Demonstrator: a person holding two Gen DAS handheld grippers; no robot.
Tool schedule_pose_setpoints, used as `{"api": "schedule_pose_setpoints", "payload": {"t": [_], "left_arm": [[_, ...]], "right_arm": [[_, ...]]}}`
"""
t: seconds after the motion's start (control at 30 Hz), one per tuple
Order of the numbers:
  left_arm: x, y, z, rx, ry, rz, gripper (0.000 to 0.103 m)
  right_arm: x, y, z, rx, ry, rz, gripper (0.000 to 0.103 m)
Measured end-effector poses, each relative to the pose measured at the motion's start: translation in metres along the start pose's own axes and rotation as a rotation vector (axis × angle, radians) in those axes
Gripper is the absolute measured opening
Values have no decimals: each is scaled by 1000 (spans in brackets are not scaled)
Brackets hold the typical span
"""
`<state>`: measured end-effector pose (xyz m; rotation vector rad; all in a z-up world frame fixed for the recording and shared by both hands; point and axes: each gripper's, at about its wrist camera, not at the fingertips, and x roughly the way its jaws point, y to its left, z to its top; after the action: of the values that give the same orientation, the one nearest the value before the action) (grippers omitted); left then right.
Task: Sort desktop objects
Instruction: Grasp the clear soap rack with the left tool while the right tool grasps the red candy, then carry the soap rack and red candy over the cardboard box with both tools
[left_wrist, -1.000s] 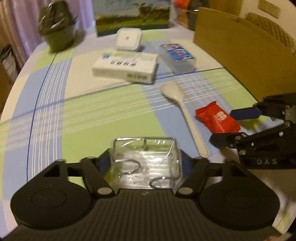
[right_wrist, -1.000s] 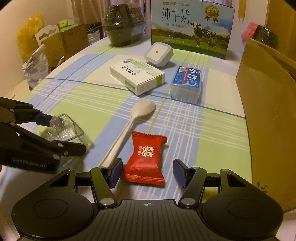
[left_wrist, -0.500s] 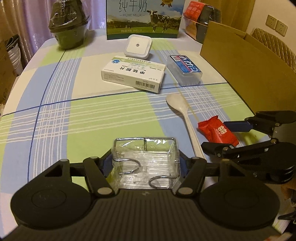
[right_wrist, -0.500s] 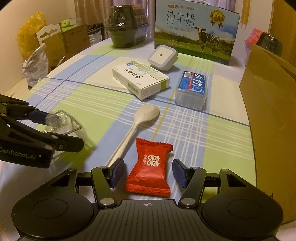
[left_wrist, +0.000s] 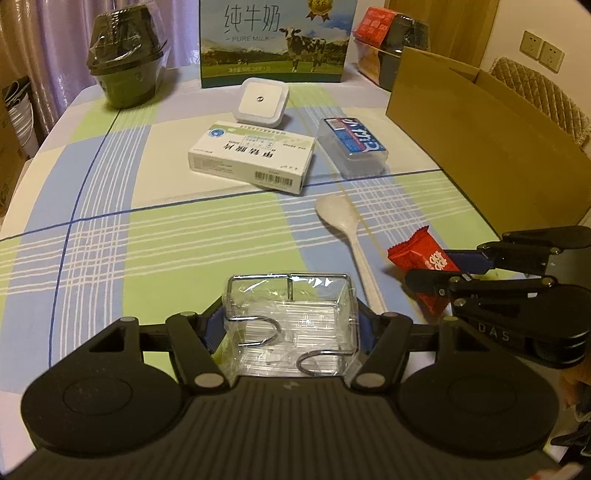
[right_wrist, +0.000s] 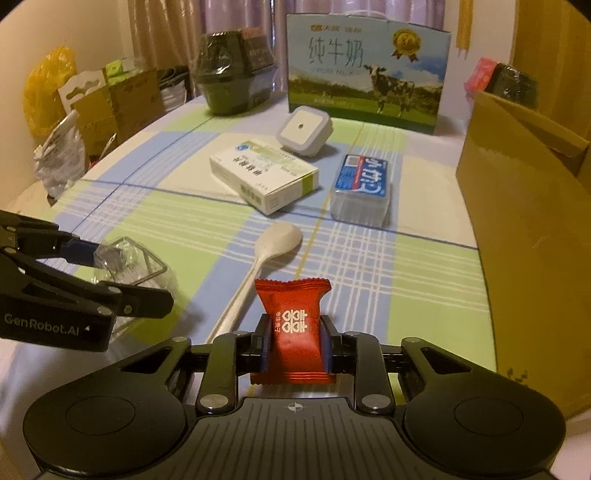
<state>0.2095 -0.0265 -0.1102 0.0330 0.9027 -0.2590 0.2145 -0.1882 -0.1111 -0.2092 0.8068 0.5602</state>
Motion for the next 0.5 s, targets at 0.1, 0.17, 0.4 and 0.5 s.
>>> {"api": "schedule_pose_setpoints", "payload": {"t": [0.1, 0.17, 0.4, 0.5], "left_arm": [[-3, -4, 1, 7, -7, -10, 63], [-5, -8, 1, 15, -14, -12, 63], [-21, -26, 2, 38, -39, -8, 63], [-31, -31, 4, 30, -56, 0, 63]], "right_arm": [[-6, -3, 1, 17, -20, -11, 23], [-11, -6, 2, 27, -30, -15, 23], [-37, -12, 5, 65, -65, -33, 23], [-53, -14, 7, 74, -82, -39, 23]]}}
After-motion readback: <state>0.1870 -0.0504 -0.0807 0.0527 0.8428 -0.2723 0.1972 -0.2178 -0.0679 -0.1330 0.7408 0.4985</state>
